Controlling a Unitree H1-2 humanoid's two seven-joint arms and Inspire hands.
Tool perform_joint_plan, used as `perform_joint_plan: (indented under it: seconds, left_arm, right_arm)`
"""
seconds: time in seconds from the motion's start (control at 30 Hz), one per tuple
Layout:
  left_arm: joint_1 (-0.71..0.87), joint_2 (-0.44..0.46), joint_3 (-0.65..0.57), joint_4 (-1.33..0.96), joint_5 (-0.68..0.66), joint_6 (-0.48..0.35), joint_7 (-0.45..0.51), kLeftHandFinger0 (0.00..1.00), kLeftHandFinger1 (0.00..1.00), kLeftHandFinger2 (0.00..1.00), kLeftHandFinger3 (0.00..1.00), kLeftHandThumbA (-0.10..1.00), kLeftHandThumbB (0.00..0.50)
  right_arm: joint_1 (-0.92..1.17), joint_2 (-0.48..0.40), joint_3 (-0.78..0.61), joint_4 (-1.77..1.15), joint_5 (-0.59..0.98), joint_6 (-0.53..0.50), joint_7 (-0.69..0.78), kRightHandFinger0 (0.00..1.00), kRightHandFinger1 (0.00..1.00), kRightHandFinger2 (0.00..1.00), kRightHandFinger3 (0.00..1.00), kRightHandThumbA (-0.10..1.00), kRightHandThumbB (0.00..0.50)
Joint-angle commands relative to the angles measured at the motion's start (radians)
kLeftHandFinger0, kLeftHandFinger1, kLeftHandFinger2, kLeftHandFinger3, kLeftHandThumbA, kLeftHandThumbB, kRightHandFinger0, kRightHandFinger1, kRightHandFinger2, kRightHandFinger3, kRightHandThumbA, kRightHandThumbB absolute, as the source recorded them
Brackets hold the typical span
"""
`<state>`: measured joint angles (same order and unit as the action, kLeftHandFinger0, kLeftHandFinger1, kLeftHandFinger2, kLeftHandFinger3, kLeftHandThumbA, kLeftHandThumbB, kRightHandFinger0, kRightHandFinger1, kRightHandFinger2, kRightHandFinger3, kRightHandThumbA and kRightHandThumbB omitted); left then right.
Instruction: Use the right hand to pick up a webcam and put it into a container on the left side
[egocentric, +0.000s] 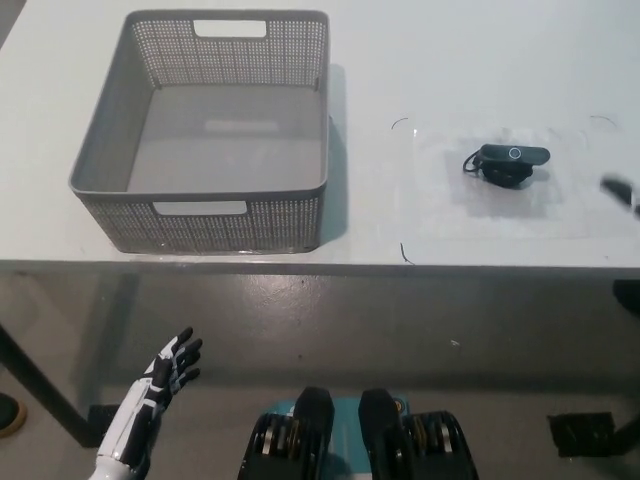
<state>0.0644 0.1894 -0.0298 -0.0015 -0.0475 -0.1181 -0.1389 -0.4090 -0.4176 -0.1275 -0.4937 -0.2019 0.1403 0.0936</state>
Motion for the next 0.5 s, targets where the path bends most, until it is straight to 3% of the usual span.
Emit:
perform_joint_plan:
  seconds: [0.0, 0.13, 0.17, 0.2, 0.23, 0.37, 0.47]
  left_arm:
    - [0.019, 0.001, -0.012, -0.042, -0.009, -0.046, -0.026, 1.00, 1.00, 1.00, 1.00, 1.00, 0.084]
    - [0.049, -0.002, -0.021, -0.029, -0.005, -0.064, -0.024, 1.00, 1.00, 1.00, 1.00, 1.00, 0.077]
    - [0.054, -0.002, -0.024, -0.027, -0.005, -0.067, -0.024, 1.00, 1.00, 1.00, 1.00, 1.00, 0.079]
    - [0.057, 0.000, -0.025, -0.022, -0.003, -0.073, -0.024, 1.00, 1.00, 1.00, 1.00, 1.00, 0.085]
    - [0.056, 0.001, -0.026, -0.015, -0.001, -0.079, -0.024, 1.00, 1.00, 1.00, 1.00, 1.00, 0.083]
    - [0.058, 0.005, -0.032, -0.009, -0.003, -0.072, -0.031, 1.00, 1.00, 1.00, 1.00, 1.00, 0.092]
    - [0.059, 0.005, -0.035, 0.000, 0.007, -0.085, -0.027, 1.00, 1.00, 1.00, 1.00, 1.00, 0.096]
  right_arm:
    - [-0.277, -0.131, 0.090, 0.125, -0.241, 0.192, 0.096, 1.00, 1.00, 1.00, 1.00, 0.83, 0.326]
    - [-0.461, -0.162, 0.206, 0.382, -0.264, 0.161, 0.144, 1.00, 1.00, 1.00, 1.00, 0.89, 0.406]
    - [-0.496, -0.165, 0.235, 0.436, -0.276, 0.160, 0.155, 1.00, 1.00, 1.00, 1.00, 0.87, 0.386]
    - [-0.534, -0.164, 0.266, 0.495, -0.292, 0.157, 0.164, 1.00, 1.00, 1.00, 1.00, 0.93, 0.440]
    - [-0.583, -0.154, 0.293, 0.578, -0.296, 0.145, 0.166, 1.00, 1.00, 1.00, 1.00, 0.91, 0.455]
    - [-0.702, -0.130, 0.369, 0.790, -0.307, 0.139, 0.174, 1.00, 1.00, 1.00, 1.00, 0.87, 0.453]
    - [-0.795, -0.095, 0.419, 0.982, -0.298, 0.128, 0.189, 1.00, 1.00, 1.00, 1.00, 0.90, 0.490]
